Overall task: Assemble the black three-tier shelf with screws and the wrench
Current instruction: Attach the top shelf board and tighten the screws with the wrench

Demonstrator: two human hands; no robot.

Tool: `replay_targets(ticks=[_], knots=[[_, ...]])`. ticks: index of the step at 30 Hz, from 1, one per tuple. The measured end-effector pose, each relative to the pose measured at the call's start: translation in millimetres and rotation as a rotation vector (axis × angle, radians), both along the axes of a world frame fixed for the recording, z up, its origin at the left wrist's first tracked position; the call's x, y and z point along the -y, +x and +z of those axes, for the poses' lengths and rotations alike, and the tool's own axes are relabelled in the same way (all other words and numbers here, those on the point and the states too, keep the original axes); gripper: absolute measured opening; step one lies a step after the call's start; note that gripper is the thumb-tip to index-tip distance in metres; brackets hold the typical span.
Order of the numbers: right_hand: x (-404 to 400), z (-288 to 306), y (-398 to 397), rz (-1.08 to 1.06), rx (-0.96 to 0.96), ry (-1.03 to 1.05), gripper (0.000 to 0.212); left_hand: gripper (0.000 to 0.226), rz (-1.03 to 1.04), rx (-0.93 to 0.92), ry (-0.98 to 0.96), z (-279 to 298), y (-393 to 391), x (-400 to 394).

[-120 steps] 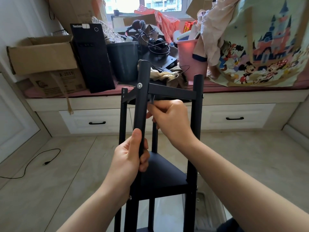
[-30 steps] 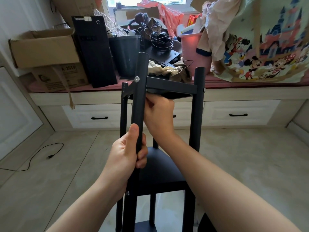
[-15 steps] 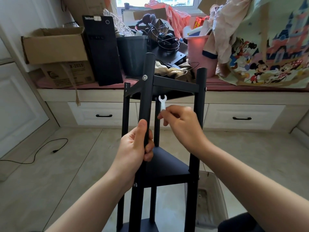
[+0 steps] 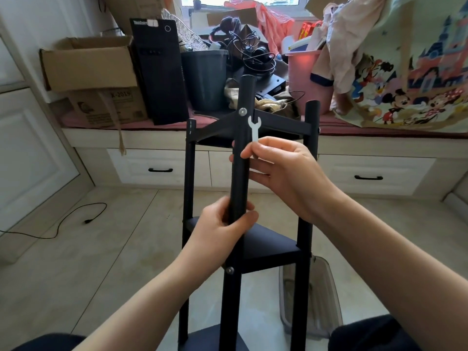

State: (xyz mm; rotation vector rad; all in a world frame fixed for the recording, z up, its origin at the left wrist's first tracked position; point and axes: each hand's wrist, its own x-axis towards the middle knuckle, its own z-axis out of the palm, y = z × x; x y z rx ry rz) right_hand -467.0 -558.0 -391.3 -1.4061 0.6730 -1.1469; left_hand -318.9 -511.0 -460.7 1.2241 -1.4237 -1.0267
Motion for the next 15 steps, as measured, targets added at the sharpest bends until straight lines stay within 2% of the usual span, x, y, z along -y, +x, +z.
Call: replay_targets(ticks=[4, 6, 9, 12, 15], knots=[[2, 0, 3, -0.019, -0.023, 0.016, 0.031, 0.018, 0.137, 0.243, -0.067, -19, 3, -23], [3, -2, 4, -0.018, -0.015, 0.028, 0.031, 0.024, 0.223, 0.268, -0.099, -30, 4, -36], [6, -3, 6, -0.013, 0.004, 0.050, 0.029, 0.033, 0.317, 0.176, -0.058, -45, 6, -49], [8, -3, 8, -0.007, 0.031, 0.074, 0.024, 0.045, 0.345, -0.043, 0.154, -57, 6, -58], [9, -3, 12, -0.011, 0.050, 0.091, 0.023, 0.050, 0.388, -0.150, 0.328, -69, 4, -62]])
